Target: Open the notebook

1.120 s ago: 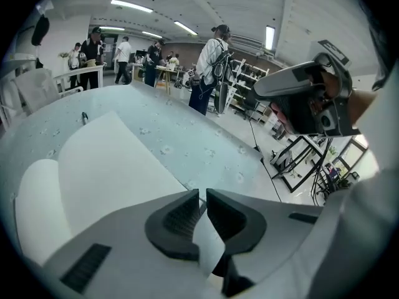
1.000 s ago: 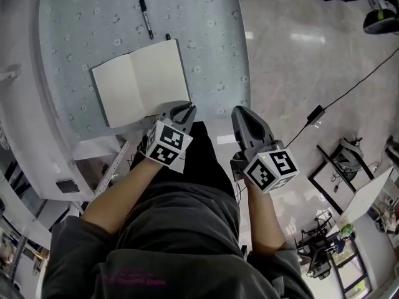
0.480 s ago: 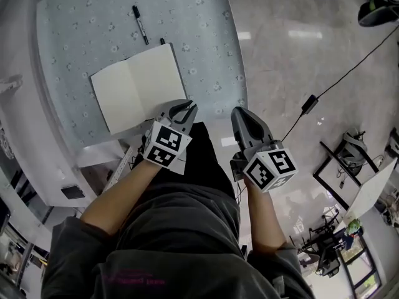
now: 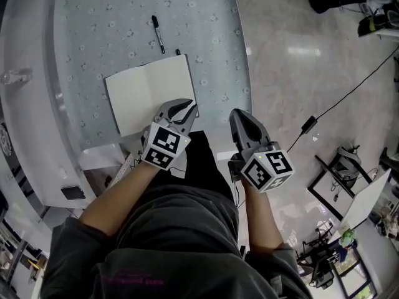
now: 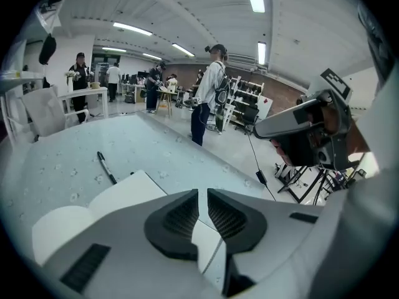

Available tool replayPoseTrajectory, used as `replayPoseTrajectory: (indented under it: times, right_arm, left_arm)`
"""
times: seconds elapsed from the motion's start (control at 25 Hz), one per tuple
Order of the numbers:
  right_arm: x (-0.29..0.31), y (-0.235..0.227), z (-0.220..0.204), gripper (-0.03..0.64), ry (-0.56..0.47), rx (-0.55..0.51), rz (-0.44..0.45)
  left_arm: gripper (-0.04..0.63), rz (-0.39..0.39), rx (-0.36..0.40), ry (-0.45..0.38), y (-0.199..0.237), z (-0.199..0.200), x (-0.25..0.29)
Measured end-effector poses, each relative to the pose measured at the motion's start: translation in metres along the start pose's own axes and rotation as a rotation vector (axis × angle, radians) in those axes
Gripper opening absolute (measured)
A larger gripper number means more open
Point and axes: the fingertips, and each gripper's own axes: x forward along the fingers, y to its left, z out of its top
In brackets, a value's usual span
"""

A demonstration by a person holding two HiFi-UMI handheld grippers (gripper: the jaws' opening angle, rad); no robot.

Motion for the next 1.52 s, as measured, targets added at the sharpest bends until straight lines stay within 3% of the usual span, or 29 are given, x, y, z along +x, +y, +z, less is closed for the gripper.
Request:
replayPoseTrajectory:
  times: [0.88, 1.52]
  right_arm:
    - [0.038, 0.120, 0.052, 0.003, -0.050, -0.167, 0.089]
    - [0.068, 0.217, 0.082, 0.003, -0.063, -0.326, 0.197]
  left_arm:
    - [0.035, 0.112, 0.017, -0.227, 0.075, 0.056, -0.139]
    - [0.020, 0.258, -0.021, -0.417, 0.140, 0.076, -0.254]
